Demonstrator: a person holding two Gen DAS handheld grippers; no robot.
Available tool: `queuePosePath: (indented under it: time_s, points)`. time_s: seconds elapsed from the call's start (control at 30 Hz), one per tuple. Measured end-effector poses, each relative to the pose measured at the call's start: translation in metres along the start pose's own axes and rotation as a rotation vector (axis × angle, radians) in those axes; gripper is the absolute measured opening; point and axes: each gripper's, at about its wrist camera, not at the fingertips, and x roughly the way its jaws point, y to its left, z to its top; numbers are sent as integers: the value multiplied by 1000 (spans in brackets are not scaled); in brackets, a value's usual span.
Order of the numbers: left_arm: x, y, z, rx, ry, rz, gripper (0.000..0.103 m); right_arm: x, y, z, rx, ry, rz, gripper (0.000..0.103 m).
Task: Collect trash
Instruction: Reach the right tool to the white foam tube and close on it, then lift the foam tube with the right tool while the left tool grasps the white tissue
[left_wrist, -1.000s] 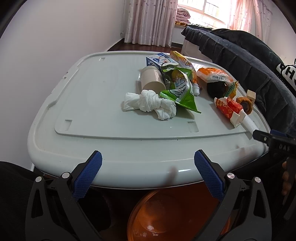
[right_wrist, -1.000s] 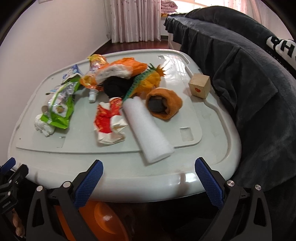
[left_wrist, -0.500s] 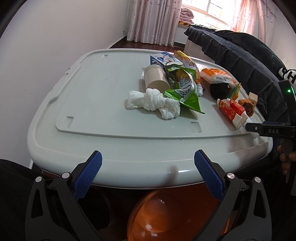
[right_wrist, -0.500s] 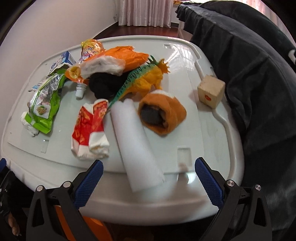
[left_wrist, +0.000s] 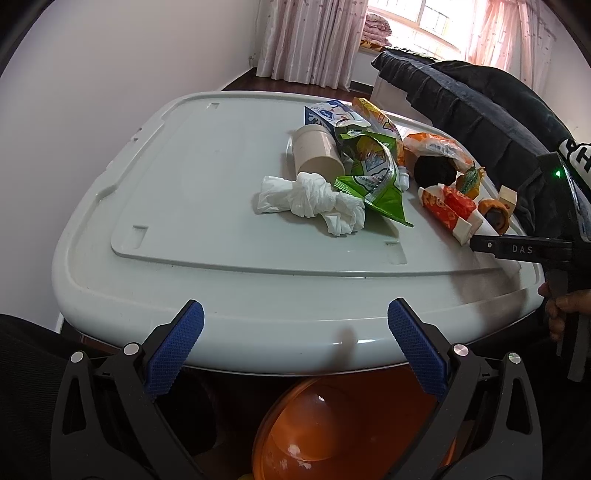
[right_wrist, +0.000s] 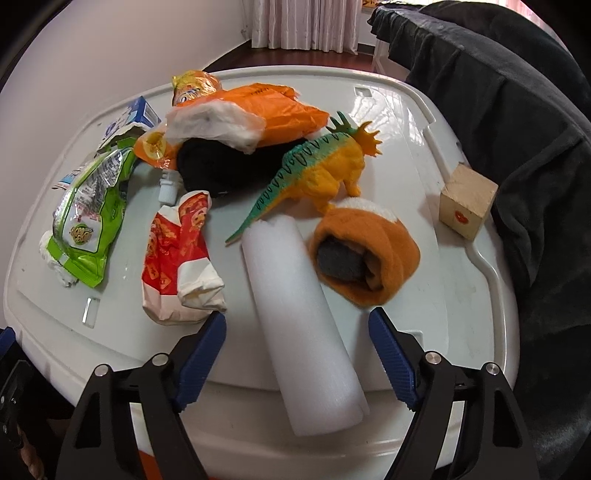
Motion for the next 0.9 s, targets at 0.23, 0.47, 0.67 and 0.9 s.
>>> queuePosePath:
  time_s: [0.23,0.47,0.67,0.9]
  points:
    - [2,-2,-1,4,4,10,97,-7,17,-6,-55,-29,43,31]
    - [2,-3,-2,22,2,32,97,-19,25,-13,-60,-81,35,17]
    - [2,3,-1,0,5,36,97,-49,25,-34,-32,-158,93,15]
    - [10,-3,19,-1,0,46,97,-76,2,-65,87,-234,199,16]
